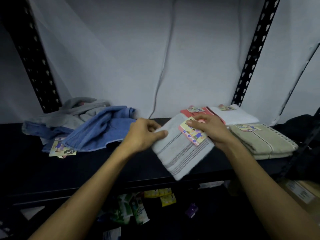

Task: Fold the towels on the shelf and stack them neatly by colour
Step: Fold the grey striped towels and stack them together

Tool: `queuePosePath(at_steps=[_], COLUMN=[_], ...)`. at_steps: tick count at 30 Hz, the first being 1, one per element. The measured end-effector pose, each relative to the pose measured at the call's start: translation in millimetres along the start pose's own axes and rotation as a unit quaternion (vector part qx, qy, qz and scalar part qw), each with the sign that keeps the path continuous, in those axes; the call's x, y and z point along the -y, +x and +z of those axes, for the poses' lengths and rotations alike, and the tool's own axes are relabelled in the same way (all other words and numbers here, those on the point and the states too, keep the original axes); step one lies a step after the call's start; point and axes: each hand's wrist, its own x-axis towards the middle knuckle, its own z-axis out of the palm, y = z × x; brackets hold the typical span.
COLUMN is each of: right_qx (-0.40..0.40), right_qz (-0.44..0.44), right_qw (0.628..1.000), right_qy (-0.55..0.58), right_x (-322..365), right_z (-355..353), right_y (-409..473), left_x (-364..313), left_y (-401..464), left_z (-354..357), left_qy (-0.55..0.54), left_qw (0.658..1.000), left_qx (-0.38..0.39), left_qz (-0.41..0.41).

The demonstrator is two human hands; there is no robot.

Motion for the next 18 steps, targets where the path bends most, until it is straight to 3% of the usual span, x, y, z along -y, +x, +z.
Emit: queuePosePath(at_steps=[5, 9, 11, 14, 16, 18], right_qx=[0.052, 0.136, 0.139, 0.034, -0.059, -0.095], right_qz=[-0.033, -0.038, -0.044, -0.093, -0.119, -0.108], right_qw=[0.946, 0.883, 0.854, 0.84, 0.868, 0.882], right_qy=[-0.318, -0.449, -0.5, -0.533, -0.478, -0.449], right_x=[-4.5, -15.3, -18.1, -17.2, -26.7, -45.8], right_z=[5.4, 31.4, 43.3, 49.6, 50.8, 52.3], right_y=[49.8, 71.7, 73.7, 52.5, 24.8, -4.2], left_x=[17.1, 32.7, 34.5, 29.2, 28.8, 31.8], left_y=[-12.1, -15.1, -19.1, -21.0, -14.5, -5.1], left_z=[37.8, 48.0, 47.1, 41.5, 45.7, 57.6], left_qy=[0.104, 0.169, 0.211, 0.261, 0.233, 0.171], left_qw=[0.995, 0.985, 0.976, 0.965, 0.971, 0.981], left_qx=[-0.012, 0.02, 0.033, 0.016, -0.001, 0.02], left_qz=[-0.006, -0.028, -0.035, -0.006, 0.047, 0.088])
